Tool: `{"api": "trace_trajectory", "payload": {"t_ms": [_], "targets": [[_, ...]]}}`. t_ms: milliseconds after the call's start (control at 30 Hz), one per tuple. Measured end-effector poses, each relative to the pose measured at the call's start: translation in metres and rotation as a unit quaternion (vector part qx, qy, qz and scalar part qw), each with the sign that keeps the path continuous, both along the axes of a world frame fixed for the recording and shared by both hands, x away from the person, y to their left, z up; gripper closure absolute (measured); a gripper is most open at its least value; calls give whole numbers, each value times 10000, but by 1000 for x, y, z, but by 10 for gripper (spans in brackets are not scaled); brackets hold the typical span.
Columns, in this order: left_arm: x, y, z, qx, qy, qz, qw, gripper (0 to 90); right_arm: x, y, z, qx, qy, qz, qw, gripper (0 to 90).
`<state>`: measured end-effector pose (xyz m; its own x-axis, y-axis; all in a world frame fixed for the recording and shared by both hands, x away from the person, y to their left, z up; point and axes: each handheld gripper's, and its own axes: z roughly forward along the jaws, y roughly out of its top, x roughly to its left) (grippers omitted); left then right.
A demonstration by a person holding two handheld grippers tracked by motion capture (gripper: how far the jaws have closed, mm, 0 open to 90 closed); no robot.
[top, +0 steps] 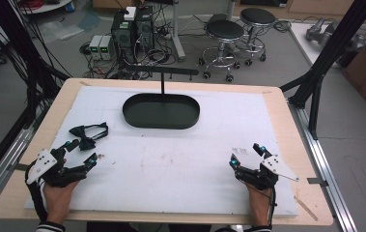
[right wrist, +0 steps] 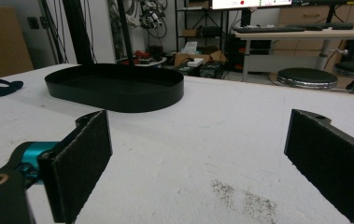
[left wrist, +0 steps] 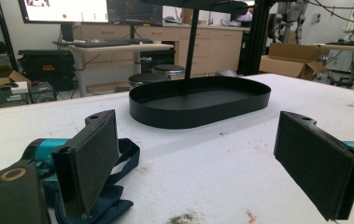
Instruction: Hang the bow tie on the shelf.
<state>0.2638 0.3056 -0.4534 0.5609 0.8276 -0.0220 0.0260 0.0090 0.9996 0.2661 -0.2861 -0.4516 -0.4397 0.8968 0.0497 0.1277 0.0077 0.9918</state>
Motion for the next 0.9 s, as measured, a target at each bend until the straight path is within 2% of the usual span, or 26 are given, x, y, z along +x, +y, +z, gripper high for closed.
{"api": "trace_trajectory", "payload": {"t_ms": [600,900], "targets": [[1,0,0,6,21,-50,10000,143,0,0,0,5,14,-4,10000,66],[2,1,1,-34,108,-34,9999,143,0,1,0,-26,1,4,10000,66]]}}
